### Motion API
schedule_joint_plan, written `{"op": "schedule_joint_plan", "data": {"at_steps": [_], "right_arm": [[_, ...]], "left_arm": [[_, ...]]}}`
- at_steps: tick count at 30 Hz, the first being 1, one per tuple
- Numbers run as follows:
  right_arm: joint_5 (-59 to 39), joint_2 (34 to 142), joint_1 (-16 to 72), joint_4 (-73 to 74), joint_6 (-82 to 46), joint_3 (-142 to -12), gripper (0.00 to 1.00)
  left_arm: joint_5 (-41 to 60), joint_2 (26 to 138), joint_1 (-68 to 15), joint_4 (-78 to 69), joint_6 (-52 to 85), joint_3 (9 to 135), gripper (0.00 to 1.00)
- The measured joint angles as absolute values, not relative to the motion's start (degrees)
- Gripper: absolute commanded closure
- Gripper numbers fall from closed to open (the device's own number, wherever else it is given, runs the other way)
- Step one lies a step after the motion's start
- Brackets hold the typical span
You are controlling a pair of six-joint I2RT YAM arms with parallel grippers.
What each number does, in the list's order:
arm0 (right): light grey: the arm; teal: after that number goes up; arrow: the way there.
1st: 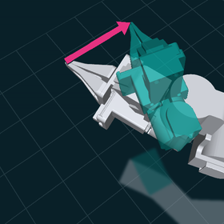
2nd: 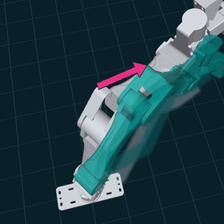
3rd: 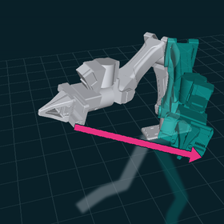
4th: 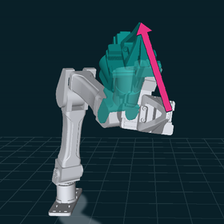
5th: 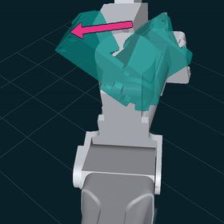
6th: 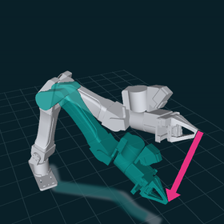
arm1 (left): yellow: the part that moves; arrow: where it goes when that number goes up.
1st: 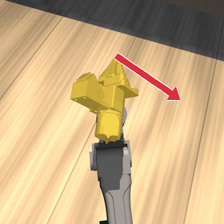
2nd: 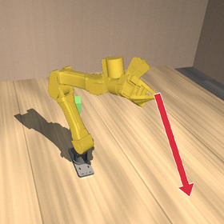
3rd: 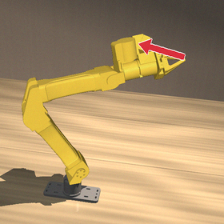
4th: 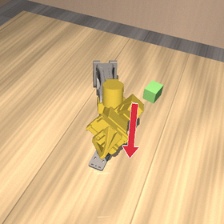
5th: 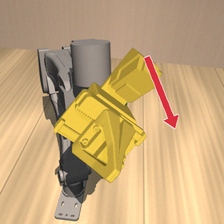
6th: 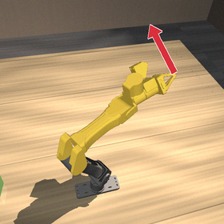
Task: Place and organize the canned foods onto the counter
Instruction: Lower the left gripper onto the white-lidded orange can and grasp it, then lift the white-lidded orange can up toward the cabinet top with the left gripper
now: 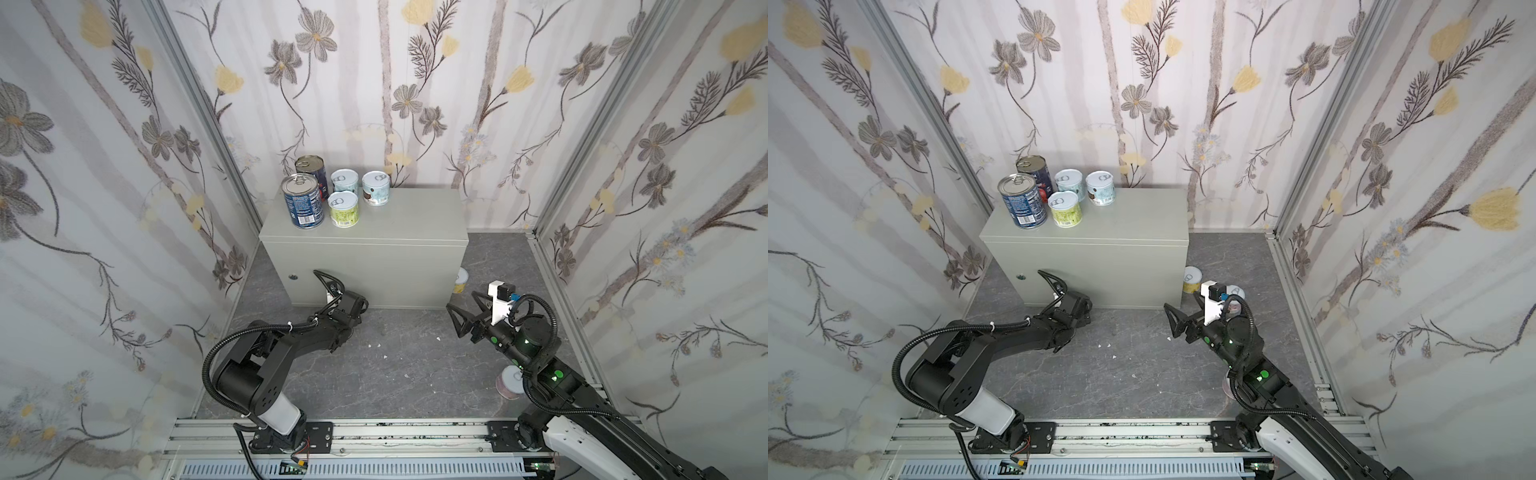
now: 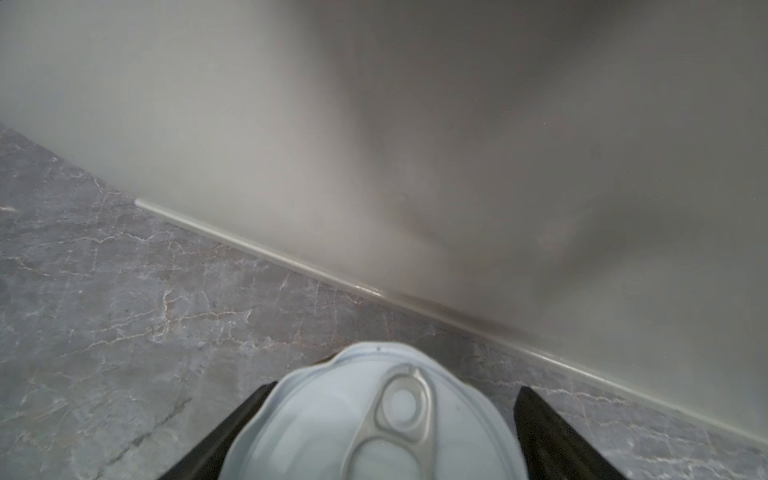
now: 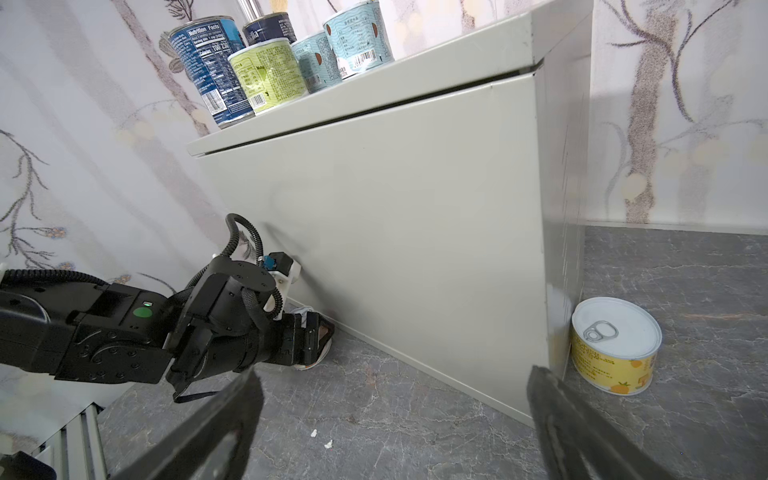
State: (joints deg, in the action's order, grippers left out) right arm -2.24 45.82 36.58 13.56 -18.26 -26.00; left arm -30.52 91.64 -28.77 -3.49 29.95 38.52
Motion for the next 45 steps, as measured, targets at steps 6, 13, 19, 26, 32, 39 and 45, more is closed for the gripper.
{"op": "schedule_joint_plan", "data": {"at_steps": [6,13,19,26,32,39,45], "right_arm": [[-2.2,45.7,36.6,13.7,-17.9,-25.8,0.0],[-2.2,45.8,36.6,13.9,-17.9,-25.2,0.0],[-2.2,45.5,36.6,14.1,-17.9,-24.7,0.0],[-2.2,44.7,36.6,14.3,-17.9,-24.6,0.0],[-2.2,44.4,36.6,14.3,-17.9,-24.6,0.0],[-2.6,43.2,36.6,14.2,-19.1,-24.6,0.0],[-2.6,42.6,36.6,13.4,-20.5,-25.1,0.0]], "left_arm": [[-30.4,92.1,-28.6,-3.4,29.7,39.1,0.16],[-30.0,91.6,-28.4,-3.1,29.3,39.0,0.26],[-28.1,88.8,-28.7,-3.5,28.6,36.9,0.3],[-26.8,82.8,-30.8,-2.9,28.9,34.5,0.32],[-26.2,76.9,-33.2,0.7,29.4,34.5,0.32],[-25.5,69.3,-36.3,10.1,29.8,38.3,0.32],[-25.6,65.7,-41.0,18.9,29.8,44.2,0.32]]}}
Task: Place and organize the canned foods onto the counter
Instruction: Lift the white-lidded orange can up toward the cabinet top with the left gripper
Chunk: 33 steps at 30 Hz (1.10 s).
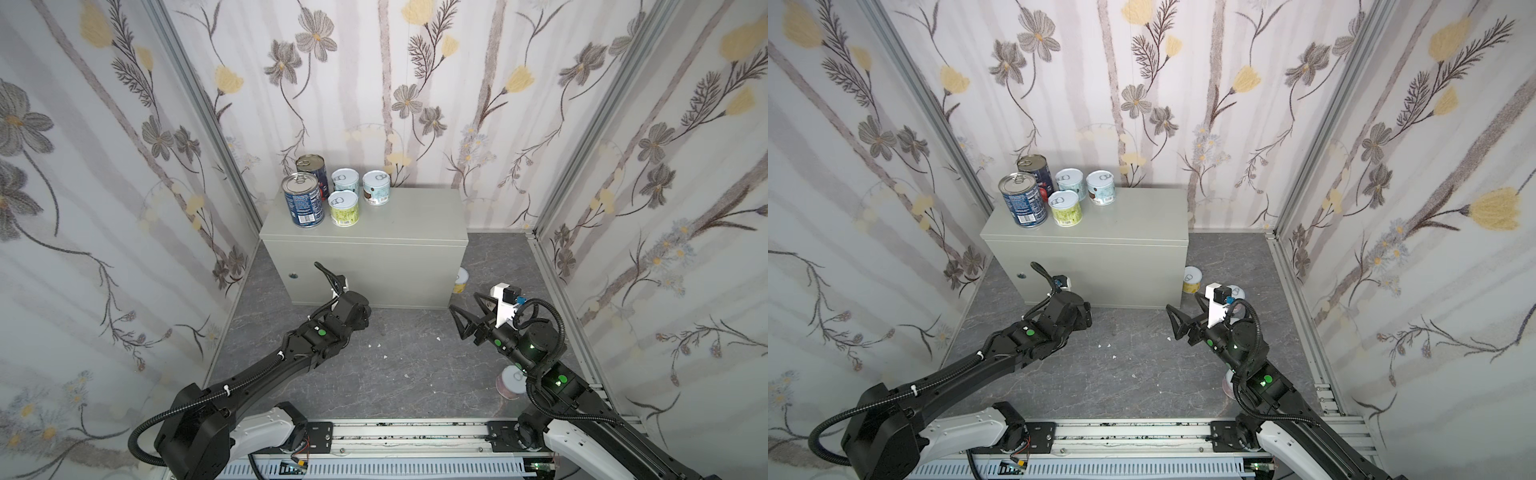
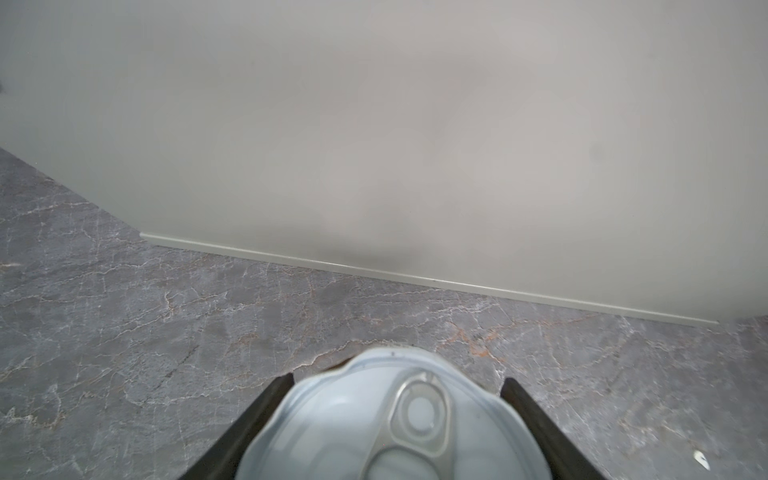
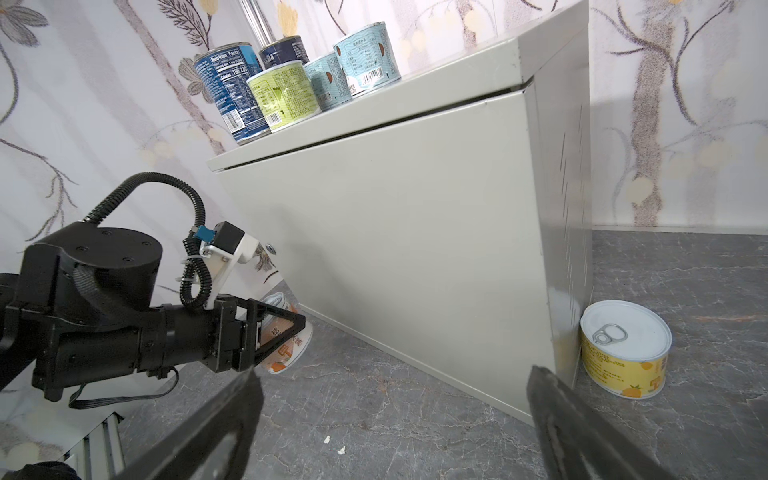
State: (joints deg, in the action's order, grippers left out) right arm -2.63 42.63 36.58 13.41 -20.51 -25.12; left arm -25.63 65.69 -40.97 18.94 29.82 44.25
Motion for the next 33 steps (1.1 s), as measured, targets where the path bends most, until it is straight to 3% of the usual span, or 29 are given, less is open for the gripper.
{"op": "schedule_joint_plan", "data": {"at_steps": [16,33], "right_arm": [[-2.4,40.7,36.6,9.9,-20.4,-27.8,0.0],[-2.2,44.3,36.6,8.3,-18.8,-29.6,0.0]], "left_arm": [[-31.3,70.3,-54.9,41.7,28.3,70.1,0.32],[-35.7,82.7,-56.1,53.0,18.7,100.8,0.32]]}}
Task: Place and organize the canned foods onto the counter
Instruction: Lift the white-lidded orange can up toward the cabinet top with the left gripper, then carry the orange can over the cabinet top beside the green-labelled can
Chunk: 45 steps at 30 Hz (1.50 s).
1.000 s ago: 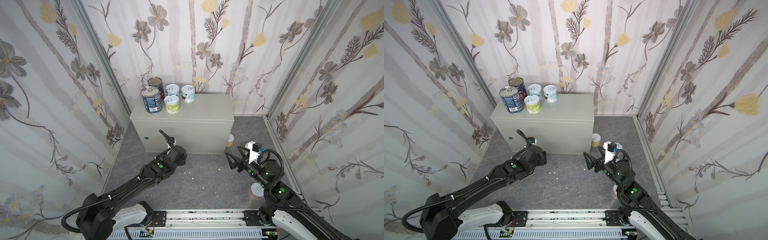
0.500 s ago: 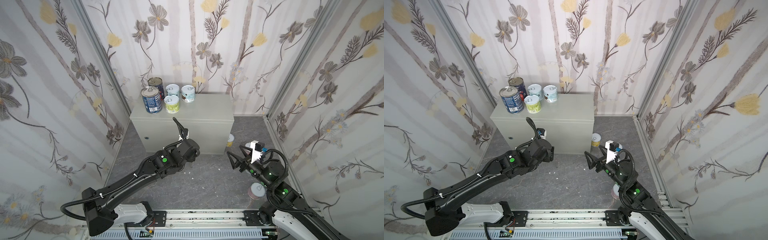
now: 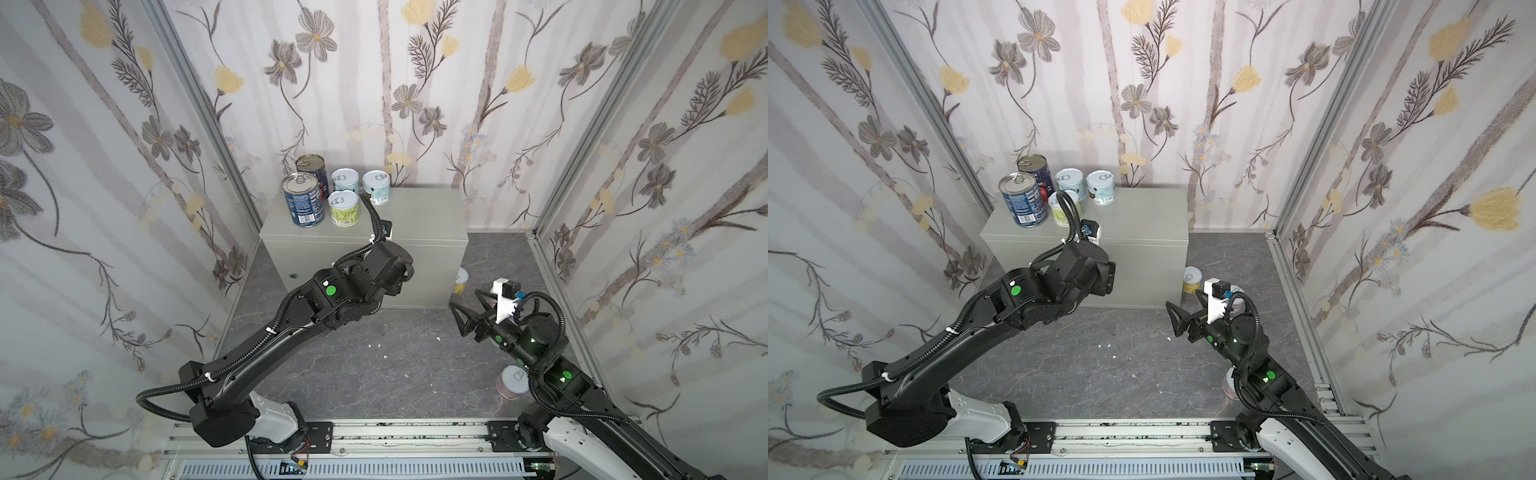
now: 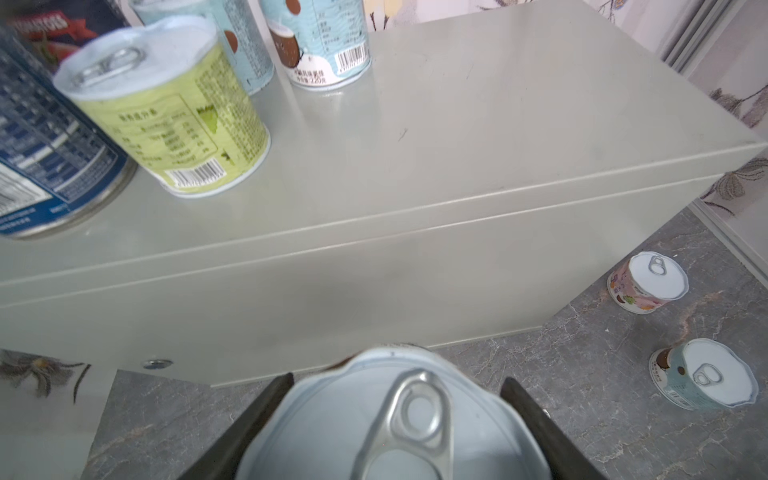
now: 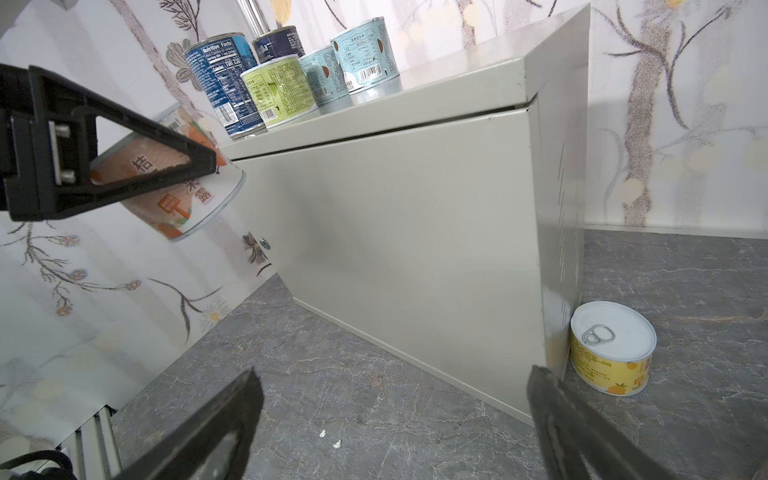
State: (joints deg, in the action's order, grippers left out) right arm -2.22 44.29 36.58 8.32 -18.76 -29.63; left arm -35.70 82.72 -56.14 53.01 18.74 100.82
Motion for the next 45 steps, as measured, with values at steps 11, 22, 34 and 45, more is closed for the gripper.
{"op": "schedule_joint_plan", "data": {"at_steps": [11,22,34,45], "right_arm": [[-2.6,44.1,36.6,8.5,-18.4,-28.6,0.0],[-2.6,44.2,36.6,8.5,-18.5,-27.6,0.0],[-3.7,46.4,36.6,10.2,-19.0,-27.4,0.0],[-4.3,47.4,36.7,10.7,-19.0,-27.4,0.0]], "left_arm": [[-35.7,92.6,-54.4,53.9,12.3,116.9,0.32],[-31.9,103.6,-46.9,57.8,10.1,133.3,0.32],[-29.3,111.0,-41.3,61.8,9.5,141.7,0.32],[-27.9,114.7,-37.4,59.7,9.7,144.9,0.32]]}}
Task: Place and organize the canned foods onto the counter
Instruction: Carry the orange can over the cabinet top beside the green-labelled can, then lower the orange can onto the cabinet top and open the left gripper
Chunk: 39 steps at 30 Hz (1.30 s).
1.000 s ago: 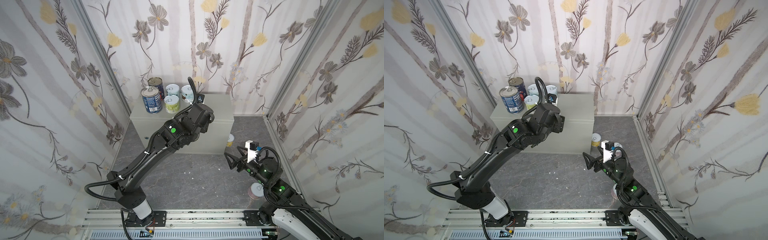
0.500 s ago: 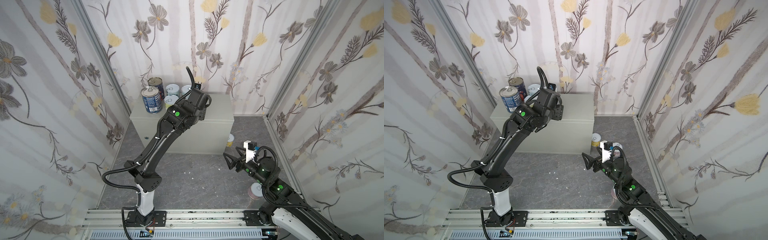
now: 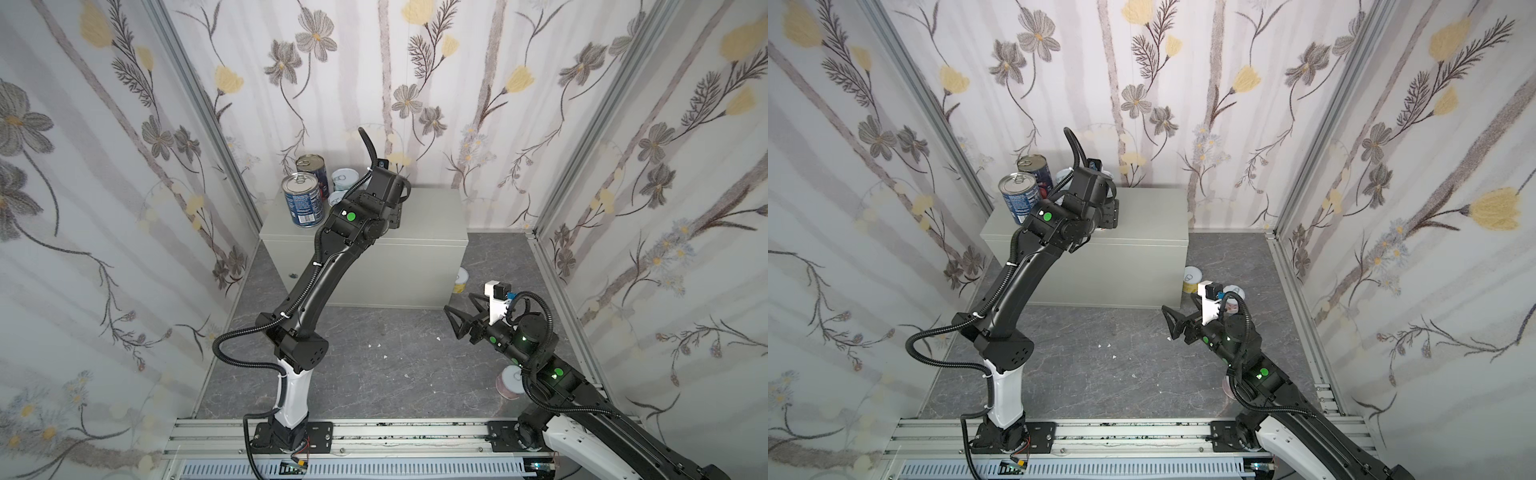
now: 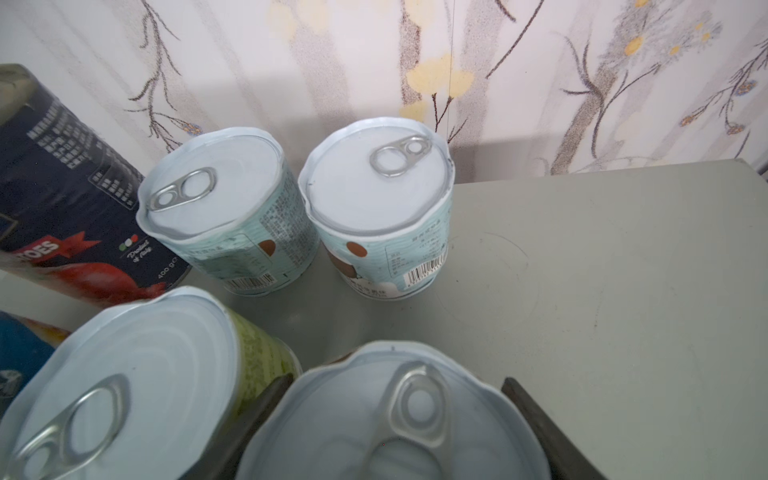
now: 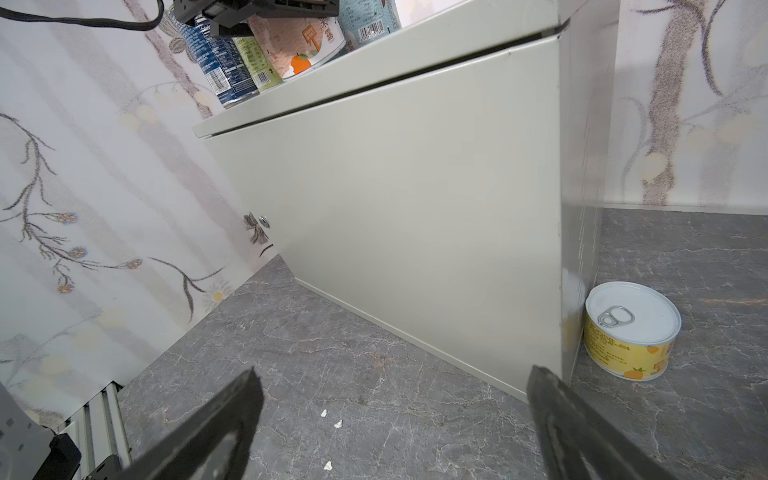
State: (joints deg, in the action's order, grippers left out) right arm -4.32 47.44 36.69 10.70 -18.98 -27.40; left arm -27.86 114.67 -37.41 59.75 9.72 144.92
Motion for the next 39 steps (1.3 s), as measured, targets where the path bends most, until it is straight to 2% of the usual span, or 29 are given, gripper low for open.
{"op": "schedule_joint_plan", "data": {"at_steps": [9,15,39], "right_arm": [[-4.6,48.4,36.7,10.5,-19.0,-28.2,0.0],[-4.6,48.7,36.8,10.5,-19.0,-28.6,0.0],[-4.7,48.7,37.0,10.1,-18.9,-29.2,0.0]], "left_arm": [[-27.8,117.3,-37.2,57.8,9.7,147.0,0.23],[-27.8,118.4,-36.6,57.7,9.5,147.7,0.2],[-32.2,120.7,-36.2,53.2,4.5,149.7,0.18]]}}
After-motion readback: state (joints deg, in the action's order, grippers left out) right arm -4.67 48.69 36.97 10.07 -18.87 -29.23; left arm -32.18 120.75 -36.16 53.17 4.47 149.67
